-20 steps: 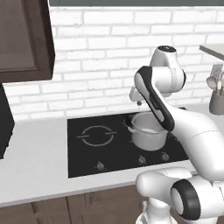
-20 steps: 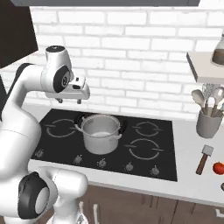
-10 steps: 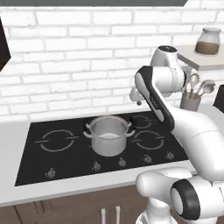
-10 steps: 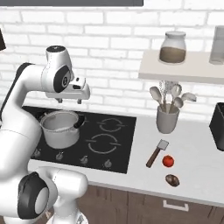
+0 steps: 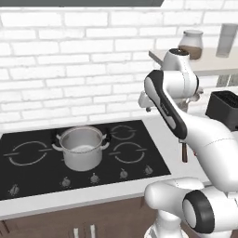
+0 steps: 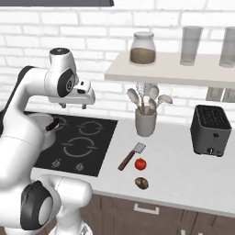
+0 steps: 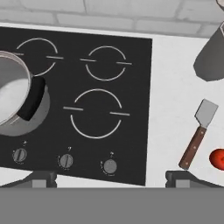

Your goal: Put the mushroom and tomato in the pot. Retrieve the spatula and lightly stir the vegetables in the pot.

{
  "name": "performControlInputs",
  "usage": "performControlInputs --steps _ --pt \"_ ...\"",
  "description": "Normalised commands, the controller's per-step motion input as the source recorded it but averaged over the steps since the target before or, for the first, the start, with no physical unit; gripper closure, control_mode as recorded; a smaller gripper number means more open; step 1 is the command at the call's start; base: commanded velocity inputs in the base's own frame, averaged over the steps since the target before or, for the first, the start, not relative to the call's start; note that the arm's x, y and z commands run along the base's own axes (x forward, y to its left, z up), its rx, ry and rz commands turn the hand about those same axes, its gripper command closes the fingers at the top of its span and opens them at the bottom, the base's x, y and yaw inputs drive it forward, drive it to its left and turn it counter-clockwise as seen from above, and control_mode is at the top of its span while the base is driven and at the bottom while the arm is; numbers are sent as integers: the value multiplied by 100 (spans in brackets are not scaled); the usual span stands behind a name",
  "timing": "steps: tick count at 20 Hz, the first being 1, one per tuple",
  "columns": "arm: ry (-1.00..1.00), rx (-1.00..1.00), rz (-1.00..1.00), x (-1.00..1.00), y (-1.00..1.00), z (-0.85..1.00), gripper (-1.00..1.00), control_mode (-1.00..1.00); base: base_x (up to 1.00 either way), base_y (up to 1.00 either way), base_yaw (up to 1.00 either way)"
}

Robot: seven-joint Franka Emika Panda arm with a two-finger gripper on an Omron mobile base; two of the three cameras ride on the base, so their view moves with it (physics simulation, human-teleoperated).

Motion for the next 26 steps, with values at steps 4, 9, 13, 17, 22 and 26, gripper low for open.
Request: performControlInputs --steps 4,9,13,17,22,26 --pt "0 0 0 0 0 0 -100 100 40 -36 0" --pt "0 2 0 -1 -9 0 -100 -100 30 -16 0" --pt "0 2 0 -38 -45 0 -100 -100 0 0 0" --pt "0 0 -3 -35 -98 -12 -100 -100 0 0 0" --pt "4 0 -3 -17 -100 -37 -100 -100 0 0 0" --pt "16 0 -1 -5 -100 -59 -100 -100 0 0 0"
